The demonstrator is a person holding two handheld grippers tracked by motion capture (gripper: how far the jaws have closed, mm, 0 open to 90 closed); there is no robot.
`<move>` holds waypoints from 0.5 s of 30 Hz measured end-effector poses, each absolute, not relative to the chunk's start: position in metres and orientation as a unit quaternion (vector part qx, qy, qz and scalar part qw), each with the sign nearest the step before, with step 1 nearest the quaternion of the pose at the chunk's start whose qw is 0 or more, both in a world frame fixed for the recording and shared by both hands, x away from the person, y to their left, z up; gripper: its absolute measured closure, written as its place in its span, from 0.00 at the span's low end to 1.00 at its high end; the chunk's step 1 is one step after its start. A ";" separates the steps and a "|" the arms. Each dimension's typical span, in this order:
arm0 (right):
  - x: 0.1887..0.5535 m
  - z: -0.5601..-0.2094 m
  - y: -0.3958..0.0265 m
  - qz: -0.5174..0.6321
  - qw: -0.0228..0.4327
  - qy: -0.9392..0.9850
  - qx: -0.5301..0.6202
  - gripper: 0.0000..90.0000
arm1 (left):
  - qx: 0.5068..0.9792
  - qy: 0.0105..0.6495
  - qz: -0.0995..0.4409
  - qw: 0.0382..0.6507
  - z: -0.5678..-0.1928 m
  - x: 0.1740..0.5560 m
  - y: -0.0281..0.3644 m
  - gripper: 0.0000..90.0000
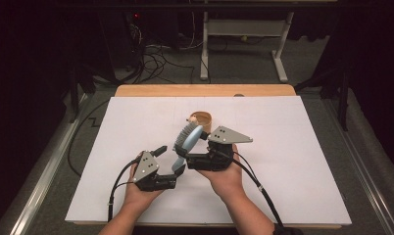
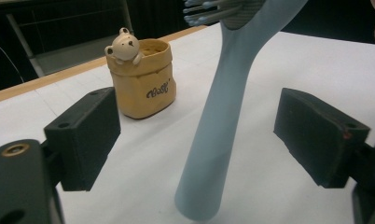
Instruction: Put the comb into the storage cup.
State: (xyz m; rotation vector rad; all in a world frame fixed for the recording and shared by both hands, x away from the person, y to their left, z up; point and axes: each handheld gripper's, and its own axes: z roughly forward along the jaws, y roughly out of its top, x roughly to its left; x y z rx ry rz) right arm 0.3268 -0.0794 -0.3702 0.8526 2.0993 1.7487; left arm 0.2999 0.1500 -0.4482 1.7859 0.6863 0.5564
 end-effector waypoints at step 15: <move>0.328 -0.368 -0.095 0.600 0.153 0.724 0.302 0.23 | 0.745 0.310 0.227 0.546 -0.445 0.304 0.181 0.00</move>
